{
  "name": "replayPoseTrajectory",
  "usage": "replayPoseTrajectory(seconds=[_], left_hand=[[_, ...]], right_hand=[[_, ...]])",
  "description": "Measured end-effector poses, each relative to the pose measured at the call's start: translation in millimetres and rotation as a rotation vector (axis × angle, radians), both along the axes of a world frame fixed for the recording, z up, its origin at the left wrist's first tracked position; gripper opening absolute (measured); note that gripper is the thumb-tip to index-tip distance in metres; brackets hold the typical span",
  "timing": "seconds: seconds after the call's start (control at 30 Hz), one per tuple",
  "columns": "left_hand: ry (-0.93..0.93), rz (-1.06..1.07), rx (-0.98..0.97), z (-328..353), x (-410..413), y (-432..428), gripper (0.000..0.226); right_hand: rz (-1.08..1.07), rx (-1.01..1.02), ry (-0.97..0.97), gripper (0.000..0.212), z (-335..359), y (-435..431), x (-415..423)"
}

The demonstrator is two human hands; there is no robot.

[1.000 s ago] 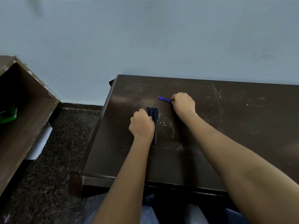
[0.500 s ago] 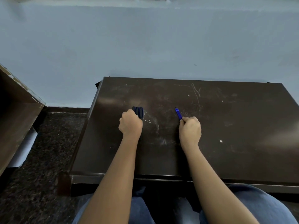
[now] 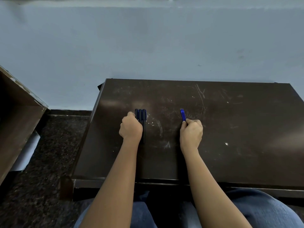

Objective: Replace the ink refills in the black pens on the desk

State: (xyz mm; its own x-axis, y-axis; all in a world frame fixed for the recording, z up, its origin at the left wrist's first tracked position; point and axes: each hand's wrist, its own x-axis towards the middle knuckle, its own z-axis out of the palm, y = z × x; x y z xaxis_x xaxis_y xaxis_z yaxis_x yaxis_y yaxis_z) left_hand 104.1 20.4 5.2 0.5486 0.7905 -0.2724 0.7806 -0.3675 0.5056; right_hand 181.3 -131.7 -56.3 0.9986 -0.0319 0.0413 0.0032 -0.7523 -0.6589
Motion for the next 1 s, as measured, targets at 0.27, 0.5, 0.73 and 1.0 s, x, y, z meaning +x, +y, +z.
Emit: replayPoseTrajectory(seconds=[0.27, 0.5, 0.73, 1.0], left_hand=[[0.008, 0.002, 0.018, -1.4, 0.5, 0.4, 0.034], [0.02, 0.015, 0.009, -0.9, 0.9, 0.5, 0.033], [-0.006, 0.006, 0.047, -0.9, 0.0, -3.2, 0.034], [-0.213, -0.092, 0.093, 19.0, -6.1, -7.5, 0.044]], right_hand=[[-0.008, 0.026, -0.01, 0.027, -1.0, 2.2, 1.7], [-0.006, 0.037, 0.0, 0.029, 0.0, 0.7, 1.7], [0.002, 0.069, 0.015, 0.032, 3.4, -5.5, 0.7], [0.148, -0.06, -0.091, 0.037, 29.8, -13.5, -5.6]])
